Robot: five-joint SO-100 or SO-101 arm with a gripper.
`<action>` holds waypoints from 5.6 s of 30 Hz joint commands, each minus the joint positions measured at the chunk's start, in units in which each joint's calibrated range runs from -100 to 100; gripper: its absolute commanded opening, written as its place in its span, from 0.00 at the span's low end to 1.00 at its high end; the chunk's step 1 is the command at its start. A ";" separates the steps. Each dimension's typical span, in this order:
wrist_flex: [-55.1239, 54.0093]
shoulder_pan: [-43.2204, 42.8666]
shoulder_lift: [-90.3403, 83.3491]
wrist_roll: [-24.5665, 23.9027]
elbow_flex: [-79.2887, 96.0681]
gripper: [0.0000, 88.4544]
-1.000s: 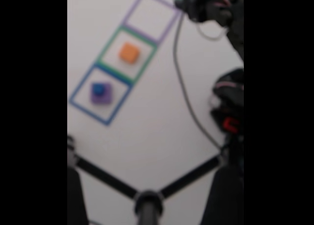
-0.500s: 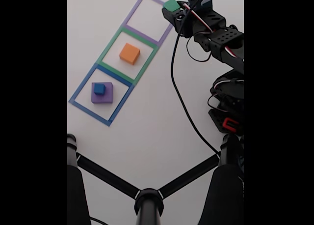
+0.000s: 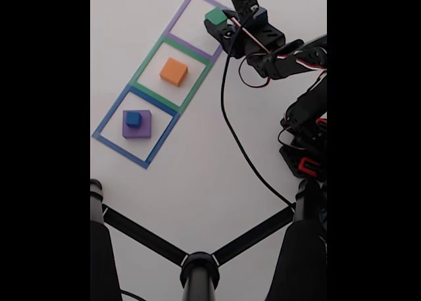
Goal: Tower of hanoi
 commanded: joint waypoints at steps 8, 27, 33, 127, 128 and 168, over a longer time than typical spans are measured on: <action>-7.30 -1.14 9.14 0.00 -6.77 0.12; -10.22 -1.30 14.75 0.00 -8.32 0.17; -11.43 -1.53 15.47 0.00 -8.14 0.26; 13.66 -40.34 -33.01 0.00 11.49 0.44; 11.80 -40.34 -30.76 0.00 11.13 0.44; -14.43 -44.76 12.03 0.00 -8.77 0.44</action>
